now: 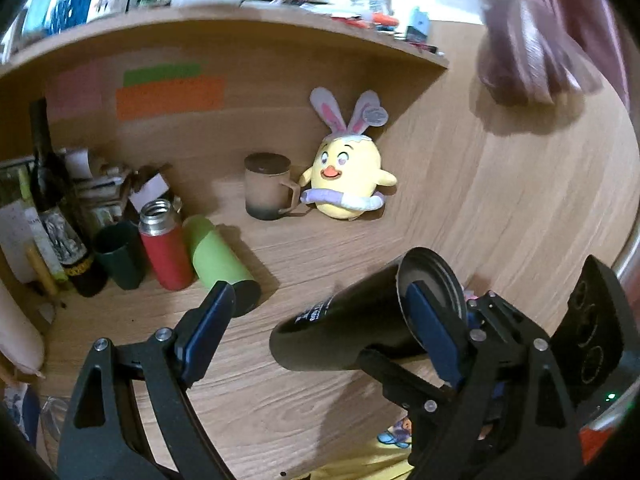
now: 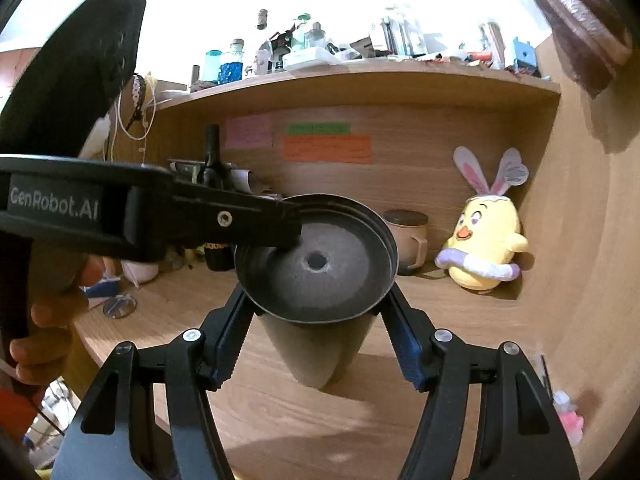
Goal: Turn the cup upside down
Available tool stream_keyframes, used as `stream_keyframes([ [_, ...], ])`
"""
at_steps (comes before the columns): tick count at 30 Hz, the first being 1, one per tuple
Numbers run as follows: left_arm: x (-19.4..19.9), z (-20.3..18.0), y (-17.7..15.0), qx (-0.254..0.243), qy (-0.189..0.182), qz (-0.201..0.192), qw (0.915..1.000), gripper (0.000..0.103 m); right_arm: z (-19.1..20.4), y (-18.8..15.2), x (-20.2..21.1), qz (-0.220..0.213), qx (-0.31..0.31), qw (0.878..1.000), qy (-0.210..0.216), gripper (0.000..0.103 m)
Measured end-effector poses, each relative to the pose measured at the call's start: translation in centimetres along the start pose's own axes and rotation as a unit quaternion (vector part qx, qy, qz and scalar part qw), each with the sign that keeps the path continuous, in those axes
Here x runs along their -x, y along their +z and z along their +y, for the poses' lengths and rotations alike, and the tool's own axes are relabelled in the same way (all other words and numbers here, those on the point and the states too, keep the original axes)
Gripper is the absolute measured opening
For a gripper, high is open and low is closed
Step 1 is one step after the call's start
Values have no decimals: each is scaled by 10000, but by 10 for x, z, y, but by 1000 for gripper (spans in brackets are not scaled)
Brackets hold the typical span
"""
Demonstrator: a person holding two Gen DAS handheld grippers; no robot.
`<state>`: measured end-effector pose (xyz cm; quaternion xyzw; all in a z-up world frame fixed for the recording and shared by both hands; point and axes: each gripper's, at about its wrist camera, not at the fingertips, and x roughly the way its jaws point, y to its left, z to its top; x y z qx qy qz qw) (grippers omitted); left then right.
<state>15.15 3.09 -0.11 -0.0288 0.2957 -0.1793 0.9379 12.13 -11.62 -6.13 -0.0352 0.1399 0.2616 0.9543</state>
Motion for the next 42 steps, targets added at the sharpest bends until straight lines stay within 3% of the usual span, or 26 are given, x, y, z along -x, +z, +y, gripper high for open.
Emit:
stream_keyframes([
  [20, -35, 69, 44, 556, 411, 67, 9976, 89, -1, 37, -80, 346, 171, 9980, 501, 61],
  [24, -40, 81, 43, 831, 148, 117, 9964, 94, -3, 27, -87, 527, 70, 9965, 639, 61],
  [29, -47, 84, 46, 949, -64, 229, 9952, 95, -12, 17, -84, 754, -126, 9939, 796, 62],
  [31, -46, 80, 47, 869, 39, 201, 9960, 95, -17, 15, -77, 739, -148, 9942, 763, 70],
  [35, -44, 70, 49, 608, 272, 146, 9977, 95, -23, 17, -60, 619, -139, 9959, 649, 73],
  [38, -40, 65, 50, 516, 446, 151, 9976, 95, -29, 19, -47, 537, -160, 9967, 589, 82],
  [42, -14, 58, 49, 524, 483, -202, 9972, 95, -33, 23, -29, 415, -155, 9982, 394, 83],
])
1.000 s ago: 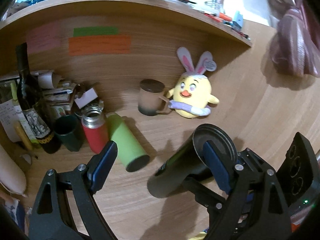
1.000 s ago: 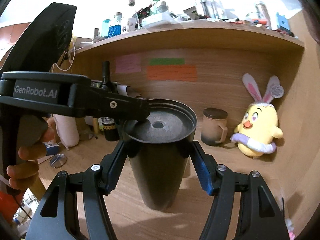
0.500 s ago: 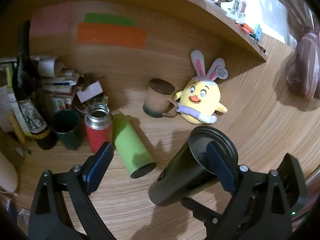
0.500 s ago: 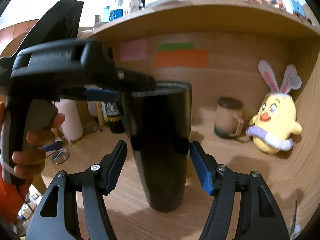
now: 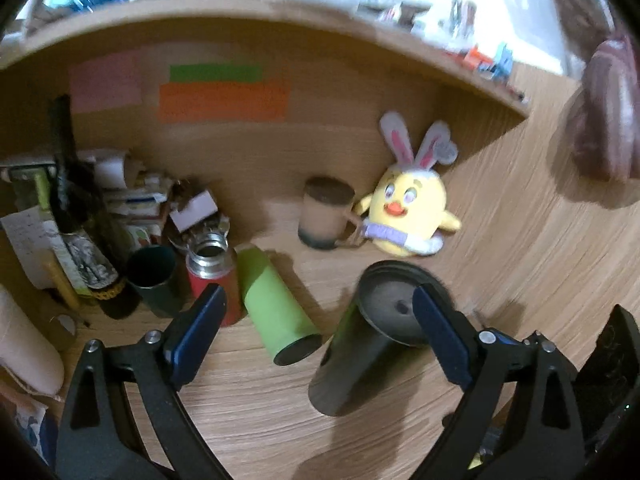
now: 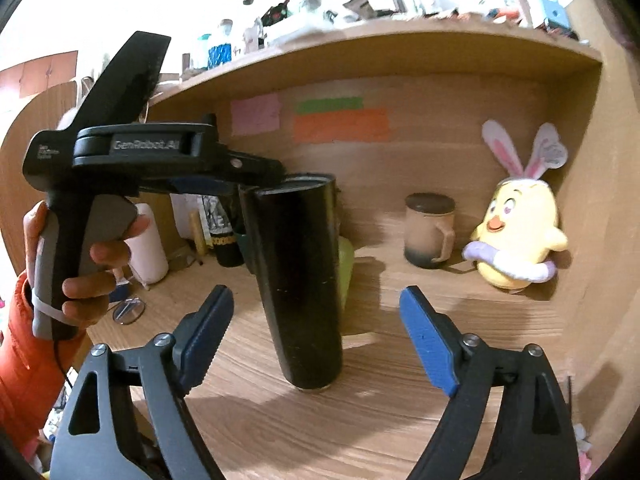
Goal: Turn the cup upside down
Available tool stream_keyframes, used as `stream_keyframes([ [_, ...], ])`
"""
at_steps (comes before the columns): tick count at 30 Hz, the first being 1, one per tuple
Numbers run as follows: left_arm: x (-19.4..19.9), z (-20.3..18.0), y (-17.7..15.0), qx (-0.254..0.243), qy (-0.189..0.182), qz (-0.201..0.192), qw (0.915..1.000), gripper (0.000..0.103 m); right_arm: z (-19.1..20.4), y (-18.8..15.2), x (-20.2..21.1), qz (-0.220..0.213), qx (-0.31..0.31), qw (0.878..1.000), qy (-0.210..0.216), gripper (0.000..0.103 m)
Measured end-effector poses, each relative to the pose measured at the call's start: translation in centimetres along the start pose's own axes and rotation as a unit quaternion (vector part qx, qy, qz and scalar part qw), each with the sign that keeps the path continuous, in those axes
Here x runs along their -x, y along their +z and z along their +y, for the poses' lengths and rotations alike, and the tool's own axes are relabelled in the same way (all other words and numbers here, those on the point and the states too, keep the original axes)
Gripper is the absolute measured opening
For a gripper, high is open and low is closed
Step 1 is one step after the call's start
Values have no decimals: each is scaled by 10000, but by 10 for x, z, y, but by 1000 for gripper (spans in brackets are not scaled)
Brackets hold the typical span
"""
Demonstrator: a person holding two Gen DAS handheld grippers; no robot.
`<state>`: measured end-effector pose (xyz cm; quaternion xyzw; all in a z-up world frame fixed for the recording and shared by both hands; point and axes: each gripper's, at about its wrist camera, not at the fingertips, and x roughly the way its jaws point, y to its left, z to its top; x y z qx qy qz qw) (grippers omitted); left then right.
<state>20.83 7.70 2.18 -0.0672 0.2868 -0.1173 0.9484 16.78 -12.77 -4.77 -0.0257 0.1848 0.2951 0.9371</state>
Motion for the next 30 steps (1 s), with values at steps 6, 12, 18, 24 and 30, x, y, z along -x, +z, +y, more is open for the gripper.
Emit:
stream_keyframes([
  [6, 60, -17, -39, -202, 219, -647, 9975, 96, -2, 1, 32, -221, 17, 9996, -146, 84],
  [12, 98, -30, -82, -164, 537, -948, 9939, 100, -2, 3, 71, -504, -159, 9984, -201, 85],
  [18, 123, -51, -112, -266, 862, -1321, 9871, 103, 6, 0, 109, -857, -300, 9957, -166, 103],
  [24, 131, -64, -136, -229, 898, -1441, 9852, 103, 17, -11, 123, -903, -229, 9950, -352, 103],
  [30, 135, -72, -149, -293, 952, -1544, 9830, 103, 16, -17, 125, -812, -296, 9957, -340, 103],
])
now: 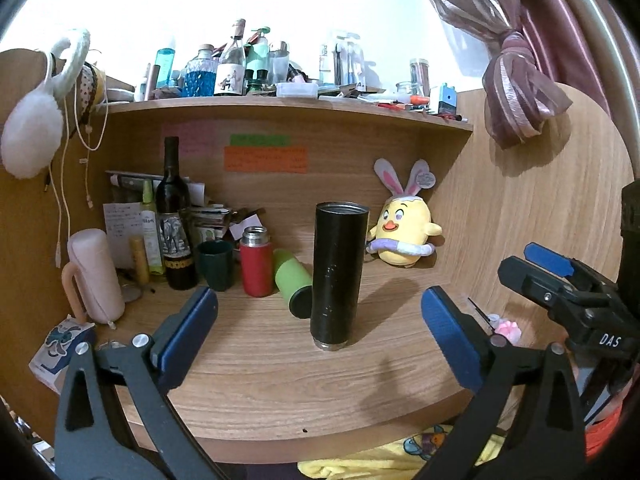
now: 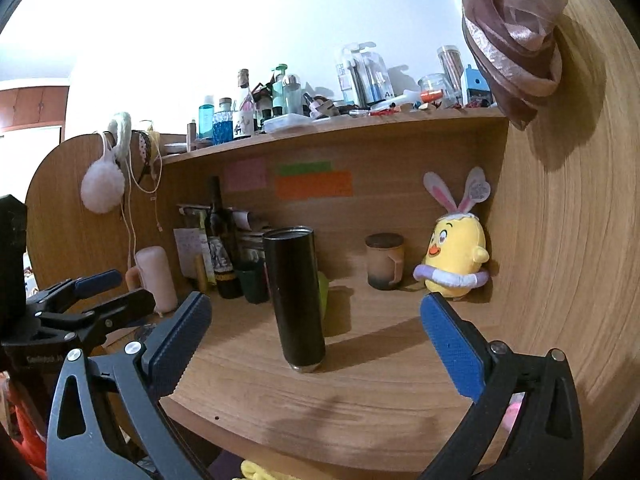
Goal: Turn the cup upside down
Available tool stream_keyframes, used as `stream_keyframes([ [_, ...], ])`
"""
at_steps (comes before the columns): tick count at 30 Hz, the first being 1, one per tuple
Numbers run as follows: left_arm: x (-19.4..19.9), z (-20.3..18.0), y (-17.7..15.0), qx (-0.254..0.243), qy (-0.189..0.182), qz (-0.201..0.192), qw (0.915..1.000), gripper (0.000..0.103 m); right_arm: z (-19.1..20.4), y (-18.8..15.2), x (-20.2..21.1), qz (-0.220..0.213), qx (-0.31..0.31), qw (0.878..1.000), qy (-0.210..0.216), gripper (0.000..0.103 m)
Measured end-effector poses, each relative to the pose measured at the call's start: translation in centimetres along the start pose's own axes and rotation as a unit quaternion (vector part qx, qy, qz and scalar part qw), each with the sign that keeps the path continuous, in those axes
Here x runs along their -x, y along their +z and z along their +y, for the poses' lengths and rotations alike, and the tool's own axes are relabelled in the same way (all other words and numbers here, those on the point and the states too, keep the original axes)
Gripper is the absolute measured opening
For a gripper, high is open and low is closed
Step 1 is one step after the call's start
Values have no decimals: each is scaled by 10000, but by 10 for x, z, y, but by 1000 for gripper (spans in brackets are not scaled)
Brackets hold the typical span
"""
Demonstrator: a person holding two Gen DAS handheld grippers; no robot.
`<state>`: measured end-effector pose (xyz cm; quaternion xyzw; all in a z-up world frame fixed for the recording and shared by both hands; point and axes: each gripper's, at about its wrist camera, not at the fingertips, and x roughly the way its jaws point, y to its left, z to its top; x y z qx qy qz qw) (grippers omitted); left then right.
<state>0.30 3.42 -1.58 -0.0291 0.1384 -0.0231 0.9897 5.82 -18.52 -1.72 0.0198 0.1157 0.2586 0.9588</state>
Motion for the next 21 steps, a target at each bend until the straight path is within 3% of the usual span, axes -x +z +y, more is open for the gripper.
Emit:
stream_keyframes([
  [21, 5, -4, -2, -108, -60, -21, 9999, 103, -3, -4, 1, 79, -148, 9999, 32, 103],
])
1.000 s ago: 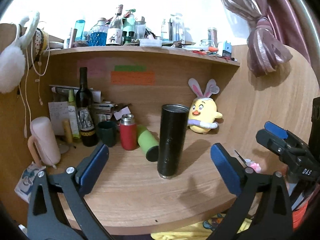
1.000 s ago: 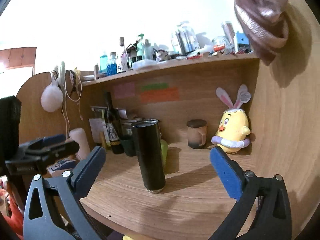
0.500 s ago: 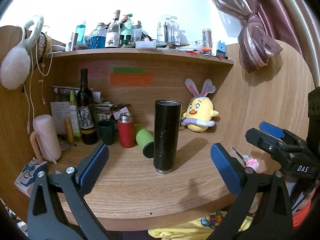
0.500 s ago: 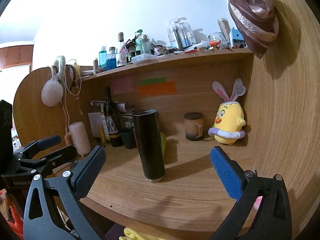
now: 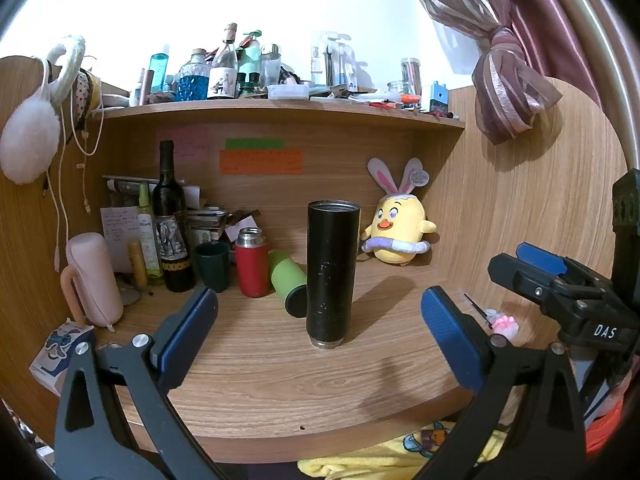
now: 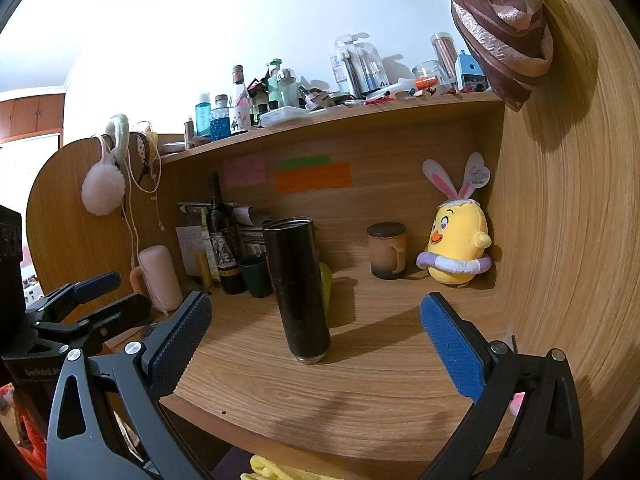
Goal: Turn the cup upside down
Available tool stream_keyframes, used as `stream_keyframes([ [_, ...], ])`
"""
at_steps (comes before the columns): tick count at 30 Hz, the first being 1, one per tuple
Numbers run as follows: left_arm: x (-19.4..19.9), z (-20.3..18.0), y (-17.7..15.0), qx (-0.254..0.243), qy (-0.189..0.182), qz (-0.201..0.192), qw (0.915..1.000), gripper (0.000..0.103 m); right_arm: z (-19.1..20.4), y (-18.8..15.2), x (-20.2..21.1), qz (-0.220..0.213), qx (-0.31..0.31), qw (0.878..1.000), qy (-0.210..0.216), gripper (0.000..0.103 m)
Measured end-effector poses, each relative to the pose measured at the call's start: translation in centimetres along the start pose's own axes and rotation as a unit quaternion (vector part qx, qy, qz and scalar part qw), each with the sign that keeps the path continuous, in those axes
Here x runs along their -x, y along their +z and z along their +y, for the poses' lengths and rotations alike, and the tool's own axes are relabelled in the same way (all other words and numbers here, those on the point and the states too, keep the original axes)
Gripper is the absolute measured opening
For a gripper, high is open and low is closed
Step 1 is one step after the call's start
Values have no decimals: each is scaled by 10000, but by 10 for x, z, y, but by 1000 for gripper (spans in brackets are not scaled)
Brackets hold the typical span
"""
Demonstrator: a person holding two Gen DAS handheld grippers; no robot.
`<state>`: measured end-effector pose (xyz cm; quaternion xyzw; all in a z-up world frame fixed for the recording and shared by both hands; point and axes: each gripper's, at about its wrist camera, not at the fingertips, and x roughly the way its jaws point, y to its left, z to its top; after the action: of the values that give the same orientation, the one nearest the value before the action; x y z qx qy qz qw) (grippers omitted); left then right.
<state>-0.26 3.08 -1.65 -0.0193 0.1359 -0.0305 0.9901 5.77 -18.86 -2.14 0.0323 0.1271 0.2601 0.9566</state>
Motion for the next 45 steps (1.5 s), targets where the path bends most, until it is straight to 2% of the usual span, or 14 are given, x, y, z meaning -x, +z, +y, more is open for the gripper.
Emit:
stream_keyframes([
  [18, 0, 5, 2, 73, -142, 33, 9999, 103, 5, 1, 3, -40, 58, 10000, -3, 103],
  [45, 6, 0, -1, -3, -96, -72, 9999, 103, 13, 1, 7, -65, 92, 9999, -6, 103],
])
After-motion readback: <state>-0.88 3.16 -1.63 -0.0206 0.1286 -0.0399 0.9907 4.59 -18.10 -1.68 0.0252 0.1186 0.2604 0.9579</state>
